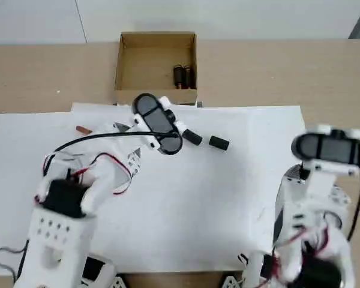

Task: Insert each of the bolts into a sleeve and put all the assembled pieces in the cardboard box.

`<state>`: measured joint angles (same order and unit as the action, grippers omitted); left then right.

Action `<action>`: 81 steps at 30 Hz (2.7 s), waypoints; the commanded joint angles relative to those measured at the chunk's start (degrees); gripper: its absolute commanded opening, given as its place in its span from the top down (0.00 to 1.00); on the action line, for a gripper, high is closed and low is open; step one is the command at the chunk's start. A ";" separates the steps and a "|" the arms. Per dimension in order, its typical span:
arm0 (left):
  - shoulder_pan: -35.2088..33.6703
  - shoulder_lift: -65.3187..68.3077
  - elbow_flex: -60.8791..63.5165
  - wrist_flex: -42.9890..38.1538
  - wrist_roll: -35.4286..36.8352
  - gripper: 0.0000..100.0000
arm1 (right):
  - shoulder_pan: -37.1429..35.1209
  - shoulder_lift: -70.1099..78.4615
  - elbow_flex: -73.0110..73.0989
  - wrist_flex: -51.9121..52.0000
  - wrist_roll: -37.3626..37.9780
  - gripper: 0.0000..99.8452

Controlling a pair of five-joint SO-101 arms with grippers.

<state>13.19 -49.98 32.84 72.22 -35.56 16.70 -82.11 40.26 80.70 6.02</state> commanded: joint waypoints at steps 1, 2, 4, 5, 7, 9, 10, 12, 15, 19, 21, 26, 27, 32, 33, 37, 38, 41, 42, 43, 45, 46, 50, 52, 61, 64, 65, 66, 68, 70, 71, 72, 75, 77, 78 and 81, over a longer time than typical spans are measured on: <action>0.44 -8.35 3.03 -2.81 9.14 1.00 | 0.57 -4.70 1.76 -1.71 0.09 1.00; 0.44 -10.99 5.32 -4.75 12.04 1.00 | 0.57 -6.02 3.16 -1.71 0.09 1.00; 0.44 -16.79 9.98 -9.58 16.26 1.00 | 0.57 -8.22 6.33 -1.63 0.09 1.00; 0.44 -19.96 12.70 -12.04 17.14 1.00 | 0.48 -9.19 7.91 -1.71 0.09 1.00; 0.44 -26.20 18.51 -16.26 17.76 1.00 | -1.63 -10.24 10.46 -2.07 0.09 1.00; 0.09 -32.35 23.69 -18.73 19.08 1.00 | -4.97 -11.65 13.19 -3.03 0.09 1.00; 0.00 -35.08 26.24 -19.43 20.22 1.00 | -6.81 -12.09 14.59 -3.82 0.00 1.00; 0.00 -40.18 30.64 -19.69 22.86 1.00 | -11.03 -13.23 17.49 -6.55 0.00 1.00; -0.09 -46.51 36.09 -19.69 26.64 1.00 | -16.66 -15.52 22.42 -12.18 0.00 1.00; -0.09 -52.84 40.66 -19.69 32.79 1.00 | -21.58 -19.82 29.98 -19.21 0.00 1.00; -0.09 -54.51 42.33 -19.69 36.92 1.00 | -23.69 -21.85 33.93 -21.85 0.00 1.00; 0.09 -54.07 44.70 -20.04 47.91 1.00 | -28.00 -21.85 41.23 -28.26 0.00 1.00; 0.18 -54.07 45.76 -20.66 49.85 1.00 | -28.70 -21.85 42.73 -29.85 0.00 1.00; 0.00 -54.07 51.47 -26.29 59.69 1.00 | -33.36 -21.85 51.08 -38.02 0.00 1.00; 0.18 -54.07 52.18 -27.52 60.84 1.00 | -34.59 -21.85 52.66 -39.87 0.00 1.00; 0.44 -54.07 55.16 -33.41 63.12 1.00 | -40.13 -21.49 56.26 -45.41 0.00 1.00; 0.44 -54.07 55.96 -34.73 63.47 1.00 | -41.89 -21.67 56.26 -45.67 0.00 1.00; 0.53 -54.07 57.27 -37.80 65.49 1.00 | -47.25 -21.76 56.18 -45.93 0.00 1.00; 0.53 -54.07 57.45 -38.51 66.64 1.00 | -48.66 -21.76 56.18 -45.93 0.00 1.00; 0.70 -54.07 57.45 -39.03 67.69 1.00 | -49.89 -21.76 56.18 -45.93 0.00 1.00; 1.85 -54.07 57.45 -40.09 69.63 1.00 | -51.82 -21.76 56.18 -45.76 0.00 1.00; 2.64 -54.07 57.45 -40.62 70.51 1.00 | -52.53 -21.76 56.18 -45.76 0.00 1.00; 5.89 -54.07 57.27 -42.46 74.99 1.00 | -54.46 -21.76 56.18 -45.58 0.00 1.00; 7.03 -54.07 57.27 -43.16 76.48 1.00 | -54.55 -21.76 56.18 -45.58 0.00 1.00; 7.12 -54.07 57.45 -49.23 77.45 1.00 | -56.92 -21.67 56.18 -45.49 0.00 1.00; 7.30 -54.07 57.45 -49.05 77.36 1.00 | -57.01 -21.67 56.18 -45.49 0.18 1.00; 7.30 -53.98 57.45 -49.05 77.36 1.00 | -56.84 -21.67 56.18 -45.49 0.26 1.00; 7.30 -53.89 57.45 -48.70 77.36 1.00 | -56.84 -21.67 56.18 -45.49 0.35 1.00; 7.47 -53.98 57.45 -47.03 77.19 1.00 | -56.84 -21.67 56.18 -45.49 0.44 1.00; 8.09 -53.98 57.45 -45.19 77.19 1.00 | -56.84 -21.67 56.18 -45.49 0.53 1.00; 8.62 -53.98 57.36 -43.96 77.10 1.00 | -56.84 -21.67 56.18 -45.58 0.53 1.00; 9.23 -53.98 57.27 -42.99 76.48 1.00 | -56.84 -21.67 56.18 -45.67 0.53 1.00; 10.64 -53.98 57.27 -41.58 74.20 1.00 | -56.92 -21.67 56.18 -45.76 0.53 1.00; 10.73 -53.98 57.27 -41.67 73.58 1.00 | -56.92 -21.67 56.18 -45.85 0.53 1.00; 10.73 -53.98 57.27 -41.67 72.88 1.00 | -56.92 -21.67 56.18 -45.85 0.53 1.00; 10.73 -53.98 57.45 -41.49 71.82 1.00 | -56.92 -21.67 56.18 -45.85 0.62 1.00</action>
<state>23.82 -103.25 90.59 30.46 37.49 -40.00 -103.12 95.56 36.48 6.20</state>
